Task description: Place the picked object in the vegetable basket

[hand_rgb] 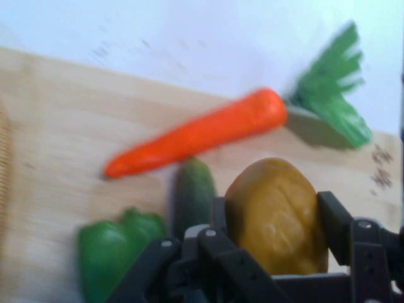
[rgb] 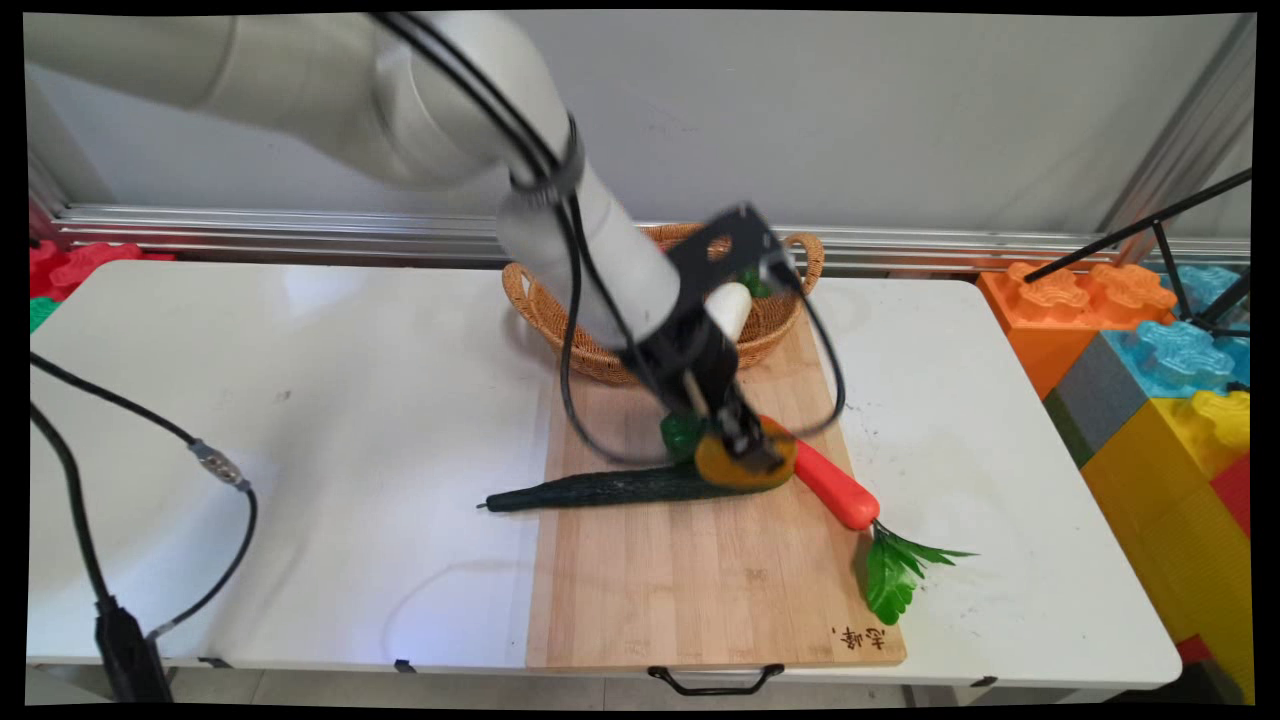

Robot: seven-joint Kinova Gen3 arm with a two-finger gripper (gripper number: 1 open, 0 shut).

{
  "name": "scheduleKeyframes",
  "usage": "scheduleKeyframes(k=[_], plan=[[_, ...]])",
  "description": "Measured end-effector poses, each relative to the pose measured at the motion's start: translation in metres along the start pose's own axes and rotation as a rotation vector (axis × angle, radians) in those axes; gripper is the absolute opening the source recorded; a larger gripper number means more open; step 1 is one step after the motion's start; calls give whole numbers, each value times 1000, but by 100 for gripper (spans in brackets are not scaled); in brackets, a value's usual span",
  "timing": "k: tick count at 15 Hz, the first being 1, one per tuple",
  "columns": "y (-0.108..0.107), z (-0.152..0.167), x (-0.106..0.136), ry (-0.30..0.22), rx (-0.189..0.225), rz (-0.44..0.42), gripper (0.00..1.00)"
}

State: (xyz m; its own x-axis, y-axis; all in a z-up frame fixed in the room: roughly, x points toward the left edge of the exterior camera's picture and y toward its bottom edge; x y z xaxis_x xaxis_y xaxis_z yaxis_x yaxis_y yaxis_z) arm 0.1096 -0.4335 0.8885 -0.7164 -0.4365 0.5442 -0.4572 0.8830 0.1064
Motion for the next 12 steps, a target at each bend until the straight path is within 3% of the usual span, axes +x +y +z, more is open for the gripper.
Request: scheduleKeyframes(k=[6, 12], plan=[[-67, -41, 38, 85, 170, -46, 0], [-145, -28, 38, 56, 275, -143, 0]])
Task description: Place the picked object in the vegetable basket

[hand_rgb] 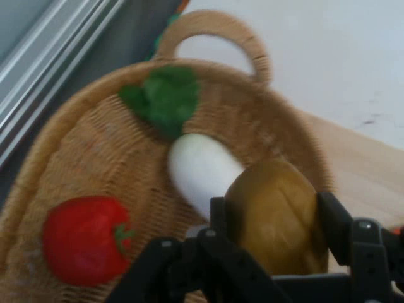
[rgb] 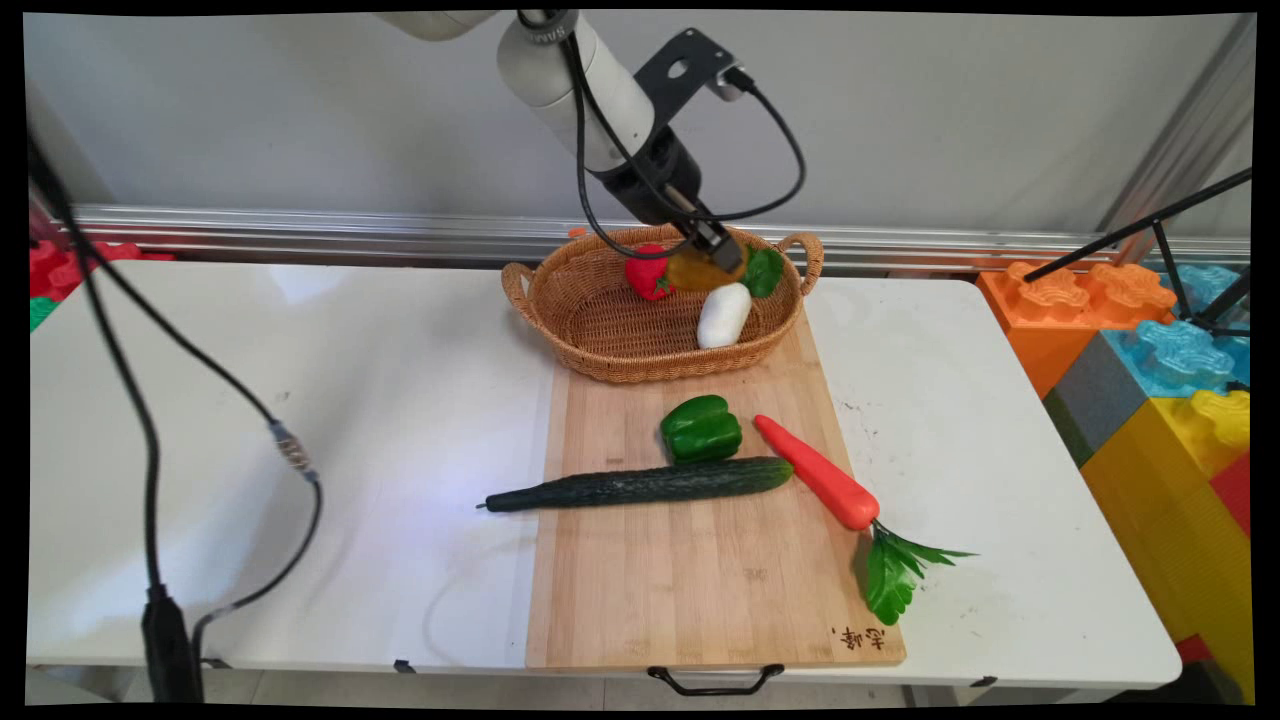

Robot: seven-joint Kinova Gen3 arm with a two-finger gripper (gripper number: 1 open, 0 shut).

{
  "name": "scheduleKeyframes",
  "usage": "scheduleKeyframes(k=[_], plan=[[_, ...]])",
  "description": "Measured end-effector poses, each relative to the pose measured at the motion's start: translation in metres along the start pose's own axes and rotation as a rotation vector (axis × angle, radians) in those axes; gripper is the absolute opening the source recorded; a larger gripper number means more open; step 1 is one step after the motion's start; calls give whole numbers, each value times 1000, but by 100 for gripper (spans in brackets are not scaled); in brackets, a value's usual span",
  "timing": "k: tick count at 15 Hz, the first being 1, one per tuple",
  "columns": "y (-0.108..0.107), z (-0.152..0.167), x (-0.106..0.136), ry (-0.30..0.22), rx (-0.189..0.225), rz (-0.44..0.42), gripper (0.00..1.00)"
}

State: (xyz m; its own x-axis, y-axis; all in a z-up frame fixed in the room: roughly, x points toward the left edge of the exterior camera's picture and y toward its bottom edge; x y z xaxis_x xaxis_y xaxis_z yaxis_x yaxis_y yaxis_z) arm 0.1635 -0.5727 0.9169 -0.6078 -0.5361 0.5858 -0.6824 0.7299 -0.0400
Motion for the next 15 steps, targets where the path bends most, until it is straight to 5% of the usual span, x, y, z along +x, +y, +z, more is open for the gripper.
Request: scheduleKeyframes(k=[4, 11, 12, 15], plan=[[-36, 37, -11, -42, 46, -66, 0], [-62, 98, -23, -68, 48, -141, 0], [-64, 103, -23, -67, 47, -146, 100], [-68, 109, -20, -60, 45, -150, 100]])
